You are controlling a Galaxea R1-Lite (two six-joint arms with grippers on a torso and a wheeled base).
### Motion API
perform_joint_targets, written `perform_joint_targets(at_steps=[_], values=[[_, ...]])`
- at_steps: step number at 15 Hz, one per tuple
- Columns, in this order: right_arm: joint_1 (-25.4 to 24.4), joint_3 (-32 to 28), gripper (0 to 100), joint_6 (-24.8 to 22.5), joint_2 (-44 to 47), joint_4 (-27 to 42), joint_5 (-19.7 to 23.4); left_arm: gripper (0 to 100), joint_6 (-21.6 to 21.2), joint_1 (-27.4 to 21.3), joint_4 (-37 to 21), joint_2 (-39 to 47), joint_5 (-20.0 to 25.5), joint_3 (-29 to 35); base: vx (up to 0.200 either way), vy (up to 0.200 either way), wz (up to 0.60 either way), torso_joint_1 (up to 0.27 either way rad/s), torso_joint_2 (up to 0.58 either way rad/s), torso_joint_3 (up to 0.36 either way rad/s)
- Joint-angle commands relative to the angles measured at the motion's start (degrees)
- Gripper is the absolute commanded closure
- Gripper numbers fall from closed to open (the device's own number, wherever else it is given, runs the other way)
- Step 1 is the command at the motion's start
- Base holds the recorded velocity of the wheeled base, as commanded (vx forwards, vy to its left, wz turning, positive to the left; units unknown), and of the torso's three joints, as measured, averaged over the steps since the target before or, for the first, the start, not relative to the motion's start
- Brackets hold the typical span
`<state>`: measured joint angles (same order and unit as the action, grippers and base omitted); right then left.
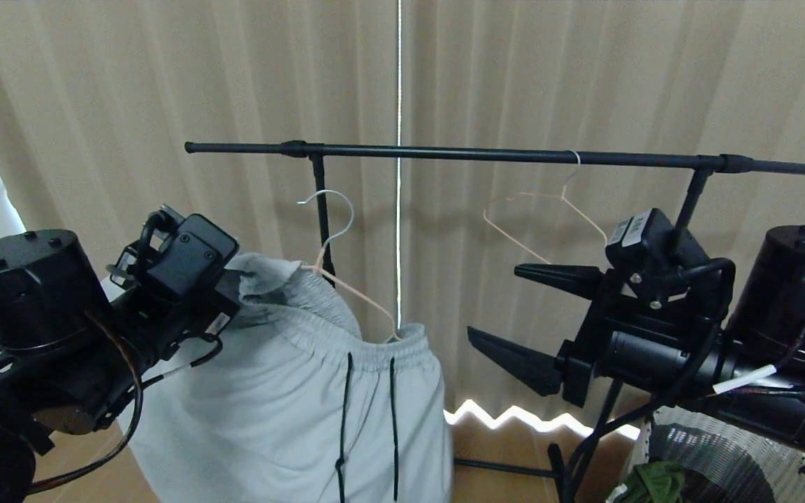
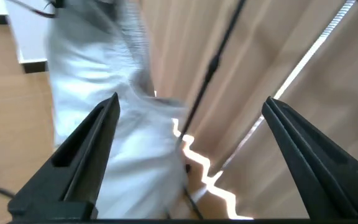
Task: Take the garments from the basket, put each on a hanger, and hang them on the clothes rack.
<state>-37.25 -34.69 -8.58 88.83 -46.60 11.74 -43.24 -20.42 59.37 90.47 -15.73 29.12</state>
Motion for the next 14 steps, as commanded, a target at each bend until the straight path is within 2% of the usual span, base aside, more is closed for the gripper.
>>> perform_joint_targets(at_steps=[1,4,6,7,8,14], values=[[-1.9,-0.5,0,0.0,2.5,0.0,0.0,100,0.8,-1.8,0.1,0.4,0.0,1.0,0.000,0.000,0.00,0.000,0.00,0.000],[-5.5,-2.9,0,-0.1,7.8,-0.2,-0.6,100,1.6,-2.2,0.0,0.6,-0.1,2.6,0.000,0.000,0.00,0.000,0.00,0.000],[-5.5,-5.6,0,-0.9,10.3,-0.2,-2.9,100,3.1,-2.3,0.1,0.5,-0.2,2.5,0.000,0.000,0.00,0.000,0.00,0.000],[-5.5,-8.6,0,-1.6,12.3,0.3,-8.5,100,4.4,-3.0,0.1,0.2,-0.9,2.3,0.000,0.000,0.00,0.000,0.00,0.000],[-5.5,-10.3,0,-1.8,13.3,0.5,-11.1,100,5.3,-3.1,0.1,0.1,-1.0,2.3,0.000,0.000,0.00,0.000,0.00,0.000],[-5.4,-18.6,0,-2.0,19.8,0.6,-17.4,100,7.8,-4.8,0.1,-0.1,-1.1,2.4,0.000,0.000,0.00,0.000,0.00,0.000]])
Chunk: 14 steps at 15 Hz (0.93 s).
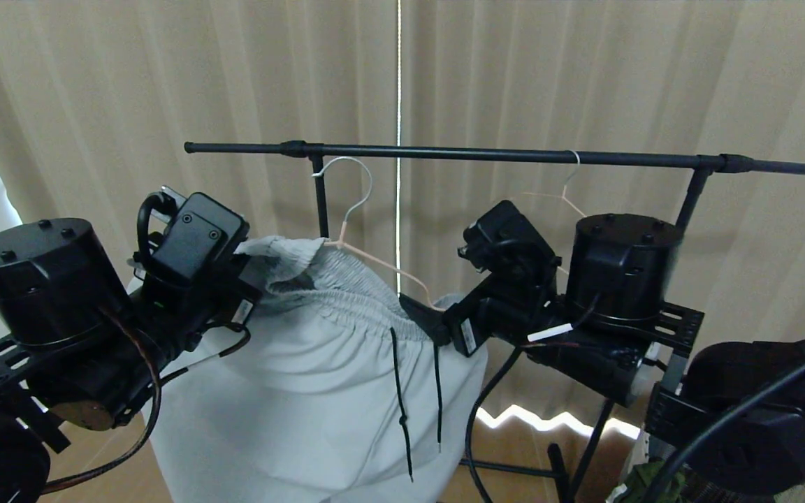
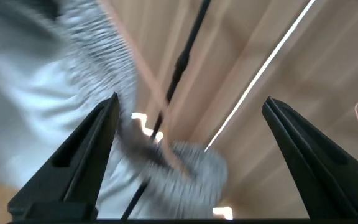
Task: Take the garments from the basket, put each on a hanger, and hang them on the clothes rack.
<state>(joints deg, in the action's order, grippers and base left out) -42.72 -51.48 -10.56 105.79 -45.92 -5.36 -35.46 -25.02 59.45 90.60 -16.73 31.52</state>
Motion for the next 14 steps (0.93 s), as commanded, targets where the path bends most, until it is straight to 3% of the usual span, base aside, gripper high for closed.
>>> perform_joint_targets(at_steps=[1,7,8,14], values=[[0.1,-2.1,0,-0.2,3.3,0.0,-0.3,100,0.0,-0.5,0.0,-0.3,-0.1,0.0,0.000,0.000,0.00,0.000,0.00,0.000],[0.5,-2.5,0,-0.3,3.9,-0.2,-0.3,100,0.4,-1.8,0.0,-2.0,-0.1,-0.7,0.000,0.000,0.00,0.000,0.00,0.000],[0.5,-2.5,100,-0.3,3.9,-0.3,-0.3,100,0.4,-2.0,0.0,-2.3,-0.1,-0.7,0.000,0.000,0.00,0.000,0.00,0.000],[0.5,-2.3,100,-0.2,3.7,-0.7,-0.3,100,1.6,-2.1,0.1,-2.5,0.3,-1.6,0.000,0.000,0.00,0.000,0.00,0.000]])
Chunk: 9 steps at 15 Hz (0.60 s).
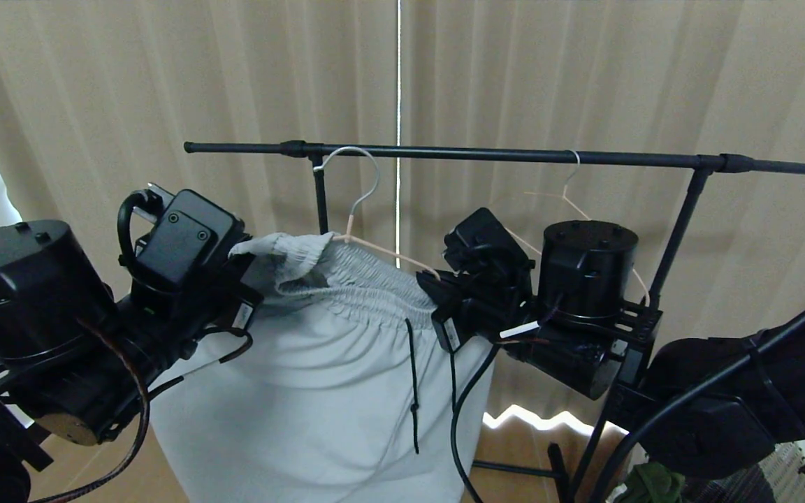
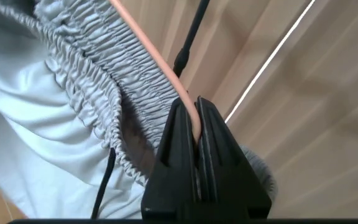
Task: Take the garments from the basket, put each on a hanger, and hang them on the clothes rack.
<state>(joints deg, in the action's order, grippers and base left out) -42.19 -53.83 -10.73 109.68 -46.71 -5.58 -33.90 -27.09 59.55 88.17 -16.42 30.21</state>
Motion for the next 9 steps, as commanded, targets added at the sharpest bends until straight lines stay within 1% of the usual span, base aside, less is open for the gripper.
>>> perform_joint_targets(at_steps=[1,5,6,9], values=[[0.0,0.2,100,0.0,-0.5,0.0,-0.1,100,0.8,-0.2,0.0,-0.1,0.1,-1.0,0.000,0.000,0.00,0.000,0.00,0.000],[0.0,0.5,100,0.0,-2.6,0.0,-1.6,100,3.1,-1.1,0.2,-0.3,0.2,-2.5,0.000,0.000,0.00,0.000,0.00,0.000],[-0.1,0.6,100,0.1,-3.0,0.0,-1.7,100,4.1,-2.4,0.2,-0.6,0.3,-2.8,0.000,0.000,0.00,0.000,0.00,0.000],[-0.1,0.8,100,0.2,-3.8,0.0,-1.8,100,5.2,-6.2,0.0,-2.1,0.2,-2.9,0.000,0.000,0.00,0.000,0.00,0.000]])
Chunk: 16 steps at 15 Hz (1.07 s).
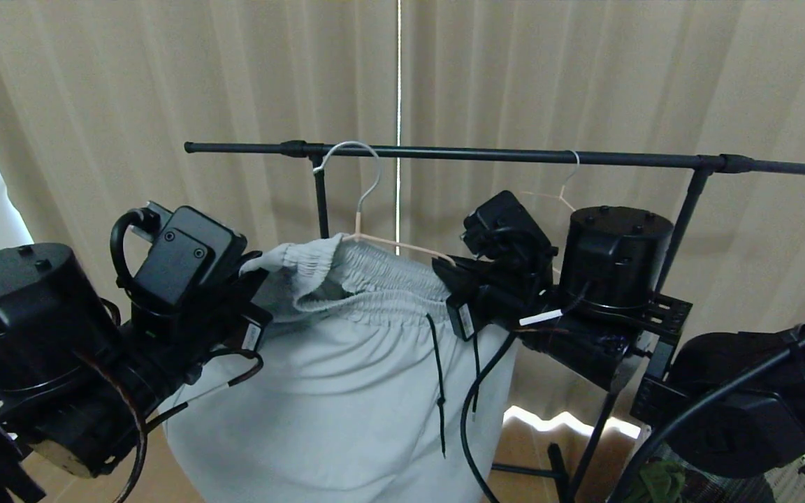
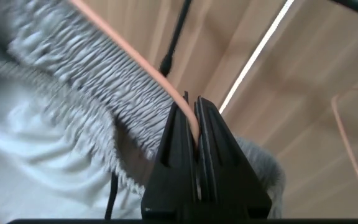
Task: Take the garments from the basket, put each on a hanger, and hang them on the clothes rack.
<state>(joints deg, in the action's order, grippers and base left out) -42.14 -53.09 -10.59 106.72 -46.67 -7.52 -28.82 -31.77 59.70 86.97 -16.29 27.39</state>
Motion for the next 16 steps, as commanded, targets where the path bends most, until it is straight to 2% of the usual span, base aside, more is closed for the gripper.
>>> perform_joint_targets(at_steps=[1,2,6,11,16], values=[[0.0,0.2,100,0.0,-1.1,-0.1,0.1,100,0.1,-2.0,-0.3,-1.3,0.1,-0.1,0.000,0.000,0.00,0.000,0.00,0.000],[0.0,0.5,100,0.0,-1.8,-0.1,0.0,0,0.0,-2.9,-0.4,-1.8,0.1,-0.9,0.000,0.000,0.00,0.000,0.00,0.000],[1.4,1.8,100,-0.1,-4.1,0.0,-0.1,0,-0.1,-3.2,-0.2,-2.9,0.7,-3.1,0.000,0.000,0.00,0.000,0.00,0.000],[4.8,4.3,100,-0.1,-6.3,0.0,-0.1,0,1.0,-3.0,0.0,-4.4,5.8,-3.9,0.000,0.000,0.00,0.000,0.00,0.000],[9.3,6.7,100,-0.2,-10.6,0.1,-0.1,0,3.1,-2.9,0.0,-8.4,9.4,-8.5,0.000,0.000,0.00,0.000,0.00,0.000]])
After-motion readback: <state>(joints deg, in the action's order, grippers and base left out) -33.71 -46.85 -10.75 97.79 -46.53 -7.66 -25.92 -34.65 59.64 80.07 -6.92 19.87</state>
